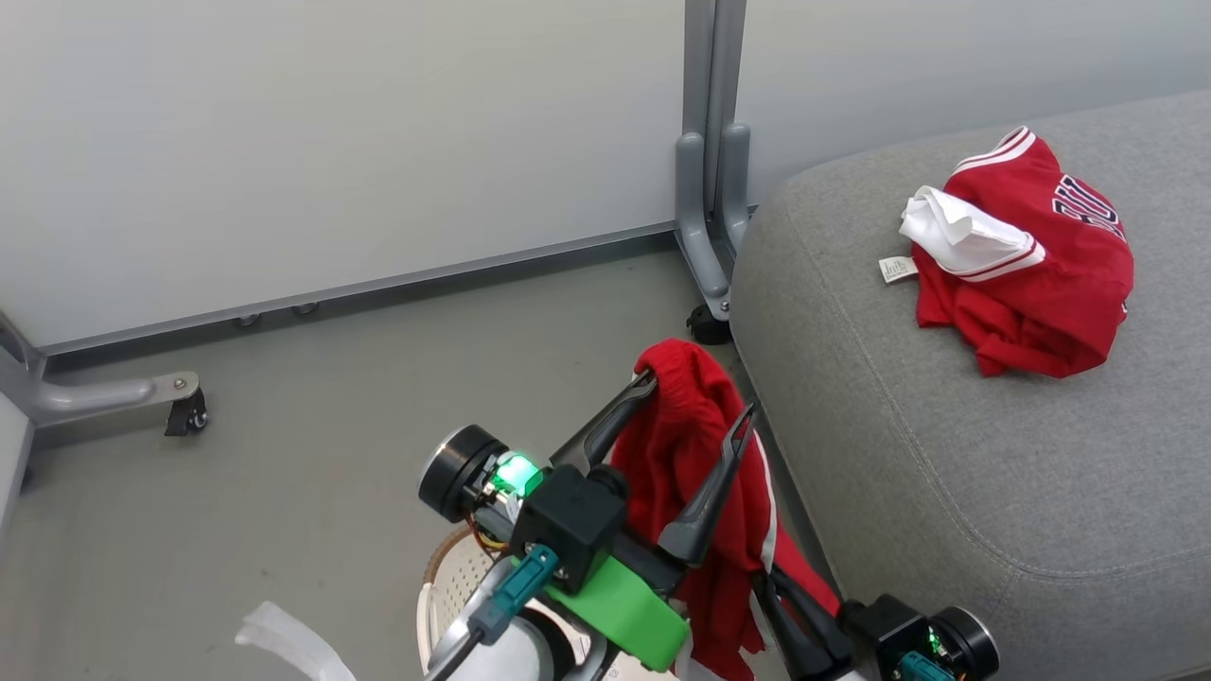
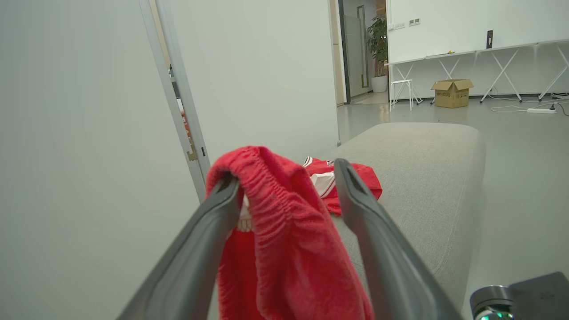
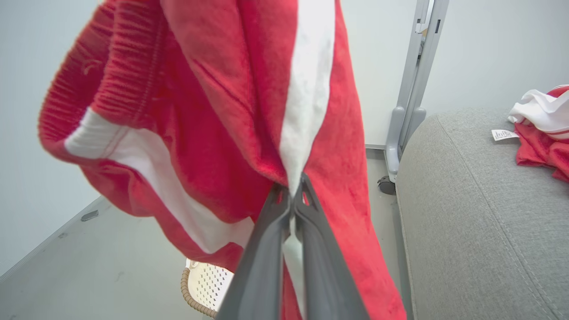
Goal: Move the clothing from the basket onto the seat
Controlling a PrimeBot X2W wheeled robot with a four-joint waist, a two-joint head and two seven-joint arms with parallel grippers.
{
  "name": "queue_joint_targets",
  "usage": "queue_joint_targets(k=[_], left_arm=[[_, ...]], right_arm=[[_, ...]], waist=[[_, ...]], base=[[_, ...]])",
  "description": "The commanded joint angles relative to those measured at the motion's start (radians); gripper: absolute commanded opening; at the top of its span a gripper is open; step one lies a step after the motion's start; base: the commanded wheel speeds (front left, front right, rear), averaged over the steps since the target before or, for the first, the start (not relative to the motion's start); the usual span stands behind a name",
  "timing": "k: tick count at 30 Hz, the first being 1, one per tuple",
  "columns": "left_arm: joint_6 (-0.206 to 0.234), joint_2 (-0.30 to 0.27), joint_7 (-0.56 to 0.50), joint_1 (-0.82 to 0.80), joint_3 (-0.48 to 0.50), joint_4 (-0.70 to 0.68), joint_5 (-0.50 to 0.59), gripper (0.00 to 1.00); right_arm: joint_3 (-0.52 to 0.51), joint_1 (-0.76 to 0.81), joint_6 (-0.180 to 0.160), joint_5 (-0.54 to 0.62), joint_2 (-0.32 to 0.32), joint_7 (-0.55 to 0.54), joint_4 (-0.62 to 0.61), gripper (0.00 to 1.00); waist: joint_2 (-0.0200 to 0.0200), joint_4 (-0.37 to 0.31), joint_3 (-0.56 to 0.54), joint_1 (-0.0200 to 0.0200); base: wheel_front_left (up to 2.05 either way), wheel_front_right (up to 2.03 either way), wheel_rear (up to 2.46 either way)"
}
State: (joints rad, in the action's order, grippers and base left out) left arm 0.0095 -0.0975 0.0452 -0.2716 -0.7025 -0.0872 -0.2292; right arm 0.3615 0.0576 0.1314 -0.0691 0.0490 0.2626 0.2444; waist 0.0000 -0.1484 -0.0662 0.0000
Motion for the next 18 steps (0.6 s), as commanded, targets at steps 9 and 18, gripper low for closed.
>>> queue_joint_targets(k=[9,18], left_arm=[[0.005,-0.013,-0.012,-0.005,-0.003,0.016,-0.013,1.00],[0.010,-0.038,-0.013,0.021,0.002,0.041,-0.025,1.00]], right_arm=[[-0.021,0.012,-0.001,-0.021,0.003,0.003,-0.010,0.00],[-0.137,0.002,-0.001,-0.025,0.003,0.003,-0.032,0.00]], waist=[[0.0000,-0.006,0.011,0.0000],[0.0000,-0.045,0.048,0.0000]], base=[[0.00,0.00,0.00],[0.00,0.00,0.00]])
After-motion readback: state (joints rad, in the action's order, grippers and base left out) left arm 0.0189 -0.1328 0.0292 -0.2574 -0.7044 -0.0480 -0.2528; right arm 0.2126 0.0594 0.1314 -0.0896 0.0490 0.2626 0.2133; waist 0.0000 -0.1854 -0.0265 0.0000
